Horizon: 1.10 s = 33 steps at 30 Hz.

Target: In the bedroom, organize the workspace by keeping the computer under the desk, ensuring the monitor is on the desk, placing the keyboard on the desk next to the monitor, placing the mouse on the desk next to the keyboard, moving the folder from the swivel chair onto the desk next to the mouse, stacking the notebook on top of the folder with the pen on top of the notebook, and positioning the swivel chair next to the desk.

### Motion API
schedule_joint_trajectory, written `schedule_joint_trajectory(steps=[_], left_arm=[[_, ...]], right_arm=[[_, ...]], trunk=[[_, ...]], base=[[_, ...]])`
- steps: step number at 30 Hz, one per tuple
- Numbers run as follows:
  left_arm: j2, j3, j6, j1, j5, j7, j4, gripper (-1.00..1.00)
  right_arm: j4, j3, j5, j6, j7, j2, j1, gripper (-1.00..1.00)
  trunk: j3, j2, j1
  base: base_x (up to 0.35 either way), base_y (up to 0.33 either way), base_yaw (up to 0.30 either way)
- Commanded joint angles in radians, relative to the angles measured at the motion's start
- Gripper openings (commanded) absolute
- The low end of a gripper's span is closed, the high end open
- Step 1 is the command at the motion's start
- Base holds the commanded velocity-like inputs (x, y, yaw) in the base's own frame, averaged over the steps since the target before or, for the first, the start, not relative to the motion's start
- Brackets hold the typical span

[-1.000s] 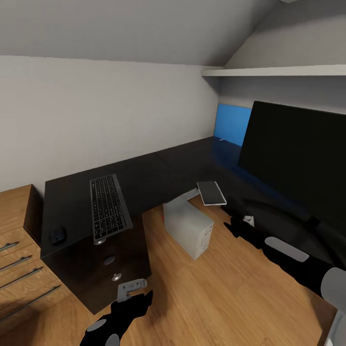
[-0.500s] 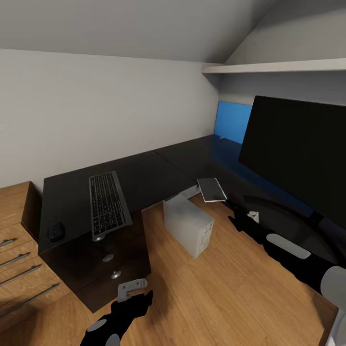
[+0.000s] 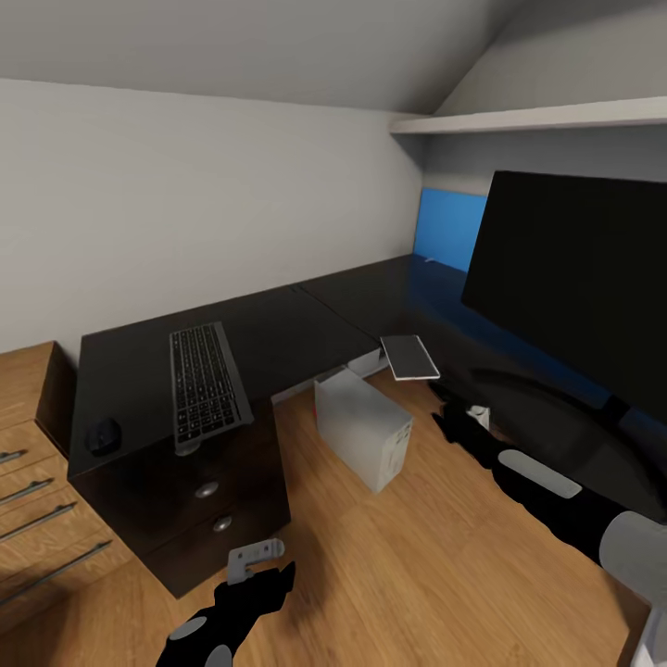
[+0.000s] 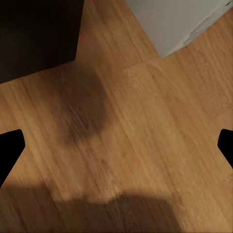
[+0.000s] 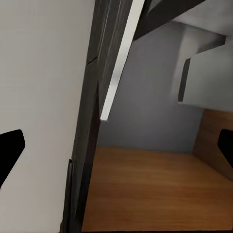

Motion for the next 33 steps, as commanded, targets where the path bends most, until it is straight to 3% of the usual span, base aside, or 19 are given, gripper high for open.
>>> schedule_joint_trajectory(steps=[1, 5, 33], left_arm=[[0.0, -0.001, 0.002, 0.0, 0.011, 0.009, -0.001, 1.0], [0.0, -0.001, 0.002, 0.0, 0.01, 0.009, -0.001, 1.0], [0.003, 0.001, 0.004, 0.0, 0.011, 0.006, 0.001, 1.0]], right_arm=[[-0.001, 0.008, -0.011, -0.015, 0.007, 0.003, -0.002, 1.0], [-0.002, 0.009, -0.014, -0.038, 0.007, 0.016, -0.002, 1.0], [-0.007, 0.011, -0.016, -0.038, 0.011, 0.035, -0.002, 1.0]], trunk=[[-0.004, -0.008, 0.004], [-0.01, -0.022, 0.012], [-0.01, -0.022, 0.012]], base=[[0.0, 0.0, 0.0], [0.0, 0.0, 0.0], [0.0, 0.0, 0.0]])
